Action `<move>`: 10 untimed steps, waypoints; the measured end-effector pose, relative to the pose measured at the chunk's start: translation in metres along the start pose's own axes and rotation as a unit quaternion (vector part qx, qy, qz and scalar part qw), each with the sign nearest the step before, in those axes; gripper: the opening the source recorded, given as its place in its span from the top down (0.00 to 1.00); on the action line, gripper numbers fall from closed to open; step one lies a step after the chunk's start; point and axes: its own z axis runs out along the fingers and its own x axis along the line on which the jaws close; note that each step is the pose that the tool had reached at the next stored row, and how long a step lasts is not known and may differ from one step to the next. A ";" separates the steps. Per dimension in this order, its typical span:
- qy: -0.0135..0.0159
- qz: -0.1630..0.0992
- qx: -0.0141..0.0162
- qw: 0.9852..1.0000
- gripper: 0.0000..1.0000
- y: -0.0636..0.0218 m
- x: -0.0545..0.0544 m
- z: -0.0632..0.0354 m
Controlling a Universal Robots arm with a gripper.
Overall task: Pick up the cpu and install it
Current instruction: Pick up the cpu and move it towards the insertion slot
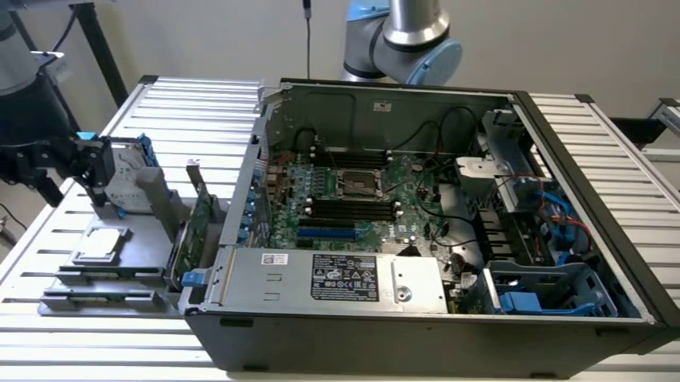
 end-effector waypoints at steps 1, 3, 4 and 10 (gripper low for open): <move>0.000 0.000 0.000 1.000 0.38 0.0000 0.000 0.0018; 0.000 0.000 0.000 1.000 0.38 0.0000 0.000 0.0055; 0.000 0.000 0.000 1.000 0.38 0.0001 0.000 0.0073; 0.000 0.000 0.000 1.000 0.38 0.0005 0.005 0.0183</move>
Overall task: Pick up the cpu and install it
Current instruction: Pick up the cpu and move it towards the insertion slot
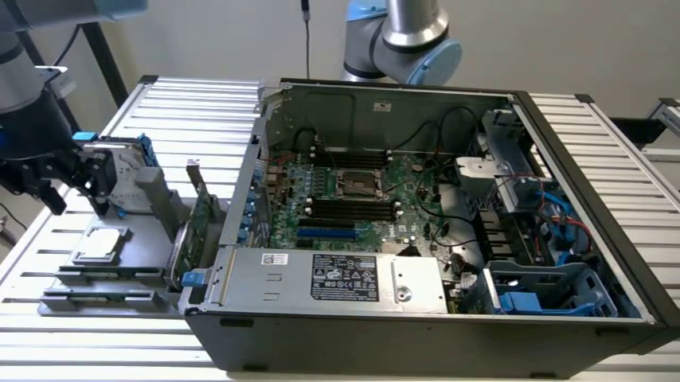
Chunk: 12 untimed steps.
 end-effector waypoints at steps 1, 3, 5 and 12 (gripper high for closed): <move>0.000 0.000 0.000 1.000 0.38 0.0001 0.001 0.0019; 0.000 0.000 0.000 1.000 0.38 0.0002 0.002 0.0054; 0.000 0.000 0.000 1.000 0.38 0.0004 0.004 0.0092; 0.000 0.000 0.000 1.000 0.38 0.0005 0.007 0.0220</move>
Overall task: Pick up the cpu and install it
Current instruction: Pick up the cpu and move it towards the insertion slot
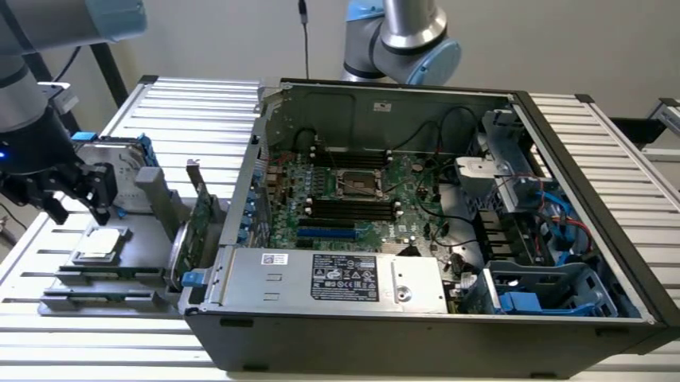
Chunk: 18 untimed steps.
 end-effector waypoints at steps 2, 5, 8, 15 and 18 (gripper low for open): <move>0.000 0.000 0.000 1.000 0.38 -0.0005 0.000 0.0036; 0.000 0.000 0.000 1.000 0.38 -0.0020 0.000 0.0090; 0.000 0.001 0.000 1.000 0.38 -0.0042 0.000 0.0147; 0.000 0.002 0.000 1.000 0.38 -0.0065 0.000 0.0273; 0.000 0.003 0.000 1.000 0.38 -0.0068 -0.002 0.0323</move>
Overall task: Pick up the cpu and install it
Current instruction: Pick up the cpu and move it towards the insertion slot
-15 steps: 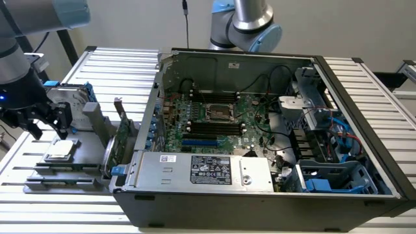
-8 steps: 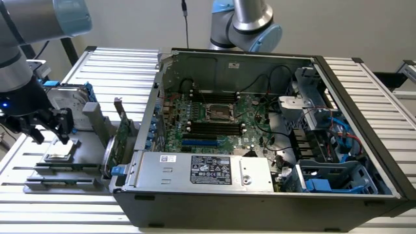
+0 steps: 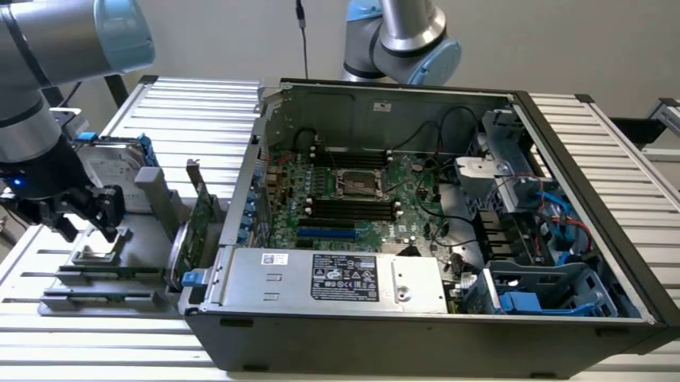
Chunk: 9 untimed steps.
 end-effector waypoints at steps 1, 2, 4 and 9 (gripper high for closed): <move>0.000 0.000 0.000 1.000 0.38 0.0000 0.000 0.0004; 0.000 0.000 0.000 1.000 0.38 0.0000 0.000 0.0005; 0.000 0.000 0.000 1.000 0.38 0.0000 0.000 0.0007; 0.000 0.001 0.000 1.000 0.38 0.0001 0.000 0.0052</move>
